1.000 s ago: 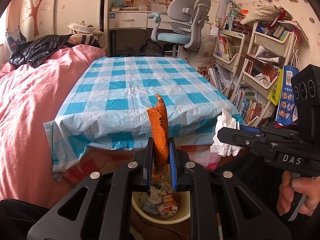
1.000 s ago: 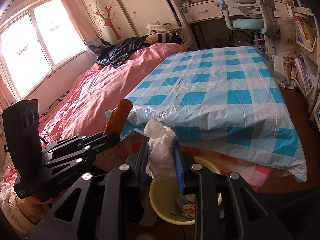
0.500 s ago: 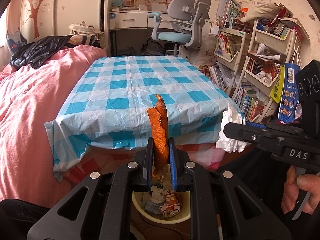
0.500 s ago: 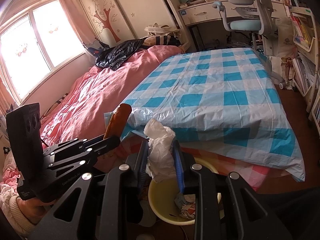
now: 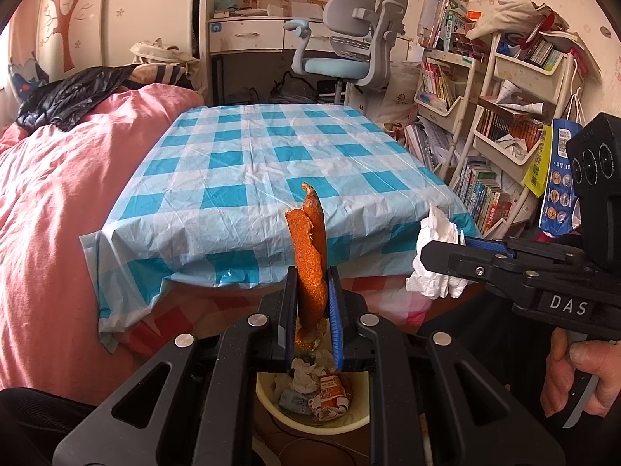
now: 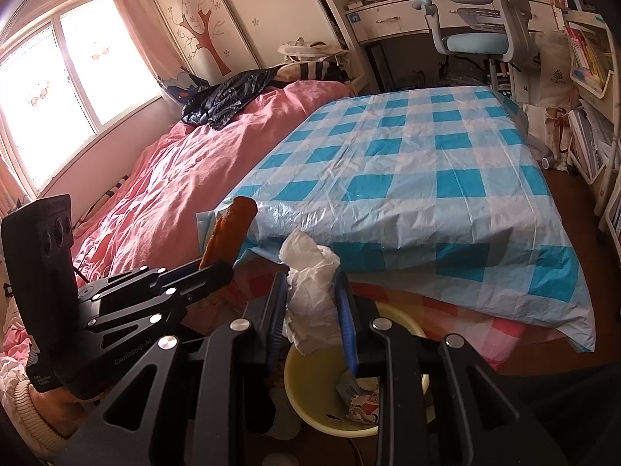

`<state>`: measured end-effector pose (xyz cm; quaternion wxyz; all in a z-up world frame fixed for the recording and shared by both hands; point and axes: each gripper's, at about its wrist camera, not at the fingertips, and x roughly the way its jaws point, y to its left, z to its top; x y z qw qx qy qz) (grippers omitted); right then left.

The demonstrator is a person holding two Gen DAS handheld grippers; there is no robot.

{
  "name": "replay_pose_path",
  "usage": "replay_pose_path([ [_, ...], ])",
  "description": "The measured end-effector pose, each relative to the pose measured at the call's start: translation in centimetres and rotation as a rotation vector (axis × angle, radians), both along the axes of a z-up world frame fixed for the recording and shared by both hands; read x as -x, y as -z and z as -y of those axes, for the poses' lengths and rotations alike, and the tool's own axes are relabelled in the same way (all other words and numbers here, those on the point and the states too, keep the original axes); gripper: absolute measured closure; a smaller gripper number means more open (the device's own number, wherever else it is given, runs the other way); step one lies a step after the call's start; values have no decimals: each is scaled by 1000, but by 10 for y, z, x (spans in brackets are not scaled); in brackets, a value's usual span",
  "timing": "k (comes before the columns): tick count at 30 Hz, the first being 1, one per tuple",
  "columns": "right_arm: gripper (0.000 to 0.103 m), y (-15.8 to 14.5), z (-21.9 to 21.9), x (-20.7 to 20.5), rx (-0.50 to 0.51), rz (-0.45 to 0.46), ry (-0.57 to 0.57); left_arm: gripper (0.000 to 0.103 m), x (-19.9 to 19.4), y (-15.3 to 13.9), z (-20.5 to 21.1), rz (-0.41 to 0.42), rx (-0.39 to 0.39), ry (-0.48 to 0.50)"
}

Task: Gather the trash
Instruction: 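Hold the wrapper and tissue above the wastebasket with both tools, then open the left tool to drop the wrapper while the right tool releases the tissue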

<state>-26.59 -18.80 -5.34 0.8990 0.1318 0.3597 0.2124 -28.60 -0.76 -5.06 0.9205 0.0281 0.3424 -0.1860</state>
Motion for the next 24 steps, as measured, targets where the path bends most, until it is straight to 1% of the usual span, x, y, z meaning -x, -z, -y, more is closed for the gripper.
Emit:
replay_pose_path([
  [11, 76, 0, -3, 0, 7, -1, -6, 89, -2, 5, 2, -9, -8, -2],
  [15, 76, 3, -7, -1, 15, -5, -14, 89, -3, 11, 1, -26, -17, -12],
  [17, 74, 5, -11, -3, 23, -9, -23, 89, -4, 12, -1, -30, -18, -22],
  [19, 70, 7, -15, -5, 35, -14, -28, 83, -4, 12, -2, -31, -17, -33],
  [20, 65, 9, -16, -6, 39, -17, -30, 73, -4, 12, -4, -31, -17, -45],
  [21, 62, 10, -17, -7, 42, -19, -28, 64, -4, 11, -5, -29, -16, -56],
  [22, 58, 10, -17, -7, 41, -19, -26, 60, -4, 10, -7, -22, -13, -70],
  [24, 55, 9, -16, -6, 36, -14, -18, 49, -4, 8, -10, -11, -9, -95],
])
